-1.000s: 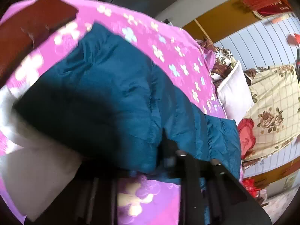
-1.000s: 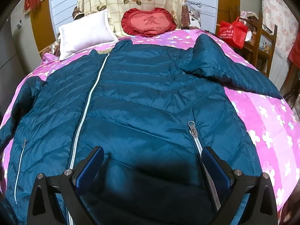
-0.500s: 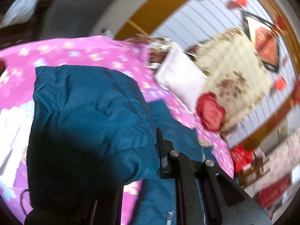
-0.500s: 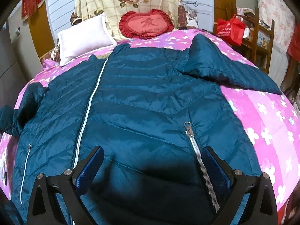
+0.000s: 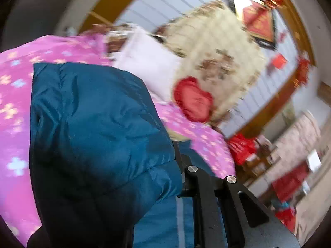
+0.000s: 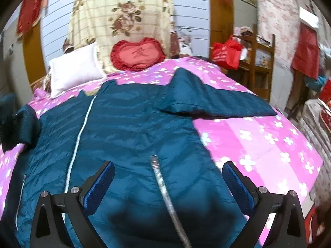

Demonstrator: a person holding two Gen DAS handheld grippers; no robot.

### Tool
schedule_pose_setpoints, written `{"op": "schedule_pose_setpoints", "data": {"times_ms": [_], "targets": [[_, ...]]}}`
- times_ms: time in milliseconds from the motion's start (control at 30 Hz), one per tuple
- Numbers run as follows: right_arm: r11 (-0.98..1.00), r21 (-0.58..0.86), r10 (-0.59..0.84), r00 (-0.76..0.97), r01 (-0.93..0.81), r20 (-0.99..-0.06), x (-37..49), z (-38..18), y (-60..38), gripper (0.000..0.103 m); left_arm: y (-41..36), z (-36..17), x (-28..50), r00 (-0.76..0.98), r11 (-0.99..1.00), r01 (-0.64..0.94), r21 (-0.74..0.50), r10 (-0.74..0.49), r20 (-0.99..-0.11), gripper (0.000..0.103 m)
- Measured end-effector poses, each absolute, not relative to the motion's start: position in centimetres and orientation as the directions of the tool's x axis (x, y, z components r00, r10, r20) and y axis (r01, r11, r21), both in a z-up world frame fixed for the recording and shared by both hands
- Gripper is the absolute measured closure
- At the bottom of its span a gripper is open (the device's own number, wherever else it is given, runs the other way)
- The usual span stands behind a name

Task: Fold large clothes
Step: 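Grasp the jacket sleeve with the left tool and fold it across the body, then lay the folded sleeve onto the jacket body and open the left tool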

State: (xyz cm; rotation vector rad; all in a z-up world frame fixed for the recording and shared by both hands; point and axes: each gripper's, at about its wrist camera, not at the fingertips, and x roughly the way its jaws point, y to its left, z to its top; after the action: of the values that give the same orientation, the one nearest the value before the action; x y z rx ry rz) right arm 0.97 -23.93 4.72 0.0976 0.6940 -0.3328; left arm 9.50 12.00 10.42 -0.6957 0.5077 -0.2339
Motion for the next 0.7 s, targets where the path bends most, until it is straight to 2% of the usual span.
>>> {"op": "schedule_pose_setpoints", "data": {"times_ms": [133, 300, 400, 700], "targets": [[0.933, -0.018, -0.279, 0.689, 0.361, -0.668, 0.9, 4.4, -25.9, 0.000, 5.1, 13.1, 11.7, 0.808, 0.736, 0.182, -0.652, -0.490, -0.327, 0.093], [0.929, -0.058, -0.289, 0.622, 0.365, -0.728, 1.5, 2.9, -27.9, 0.000, -2.9, 13.0, 14.8, 0.733, 0.718, 0.262, -0.644, -0.582, -0.352, 0.093], [0.936, -0.056, -0.268, 0.599, 0.348, -0.754, 1.6, 2.1, -28.7, 0.000, -7.0, 10.1, 16.9, 0.671, 0.702, 0.259, -0.664, -0.625, -0.399, 0.093], [0.947, -0.026, -0.219, 0.582, 0.321, -0.783, 2.0, 1.2, -29.2, 0.000, -12.2, 0.9, 20.2, 0.580, 0.737, 0.166, -0.656, -0.611, -0.539, 0.093]]}}
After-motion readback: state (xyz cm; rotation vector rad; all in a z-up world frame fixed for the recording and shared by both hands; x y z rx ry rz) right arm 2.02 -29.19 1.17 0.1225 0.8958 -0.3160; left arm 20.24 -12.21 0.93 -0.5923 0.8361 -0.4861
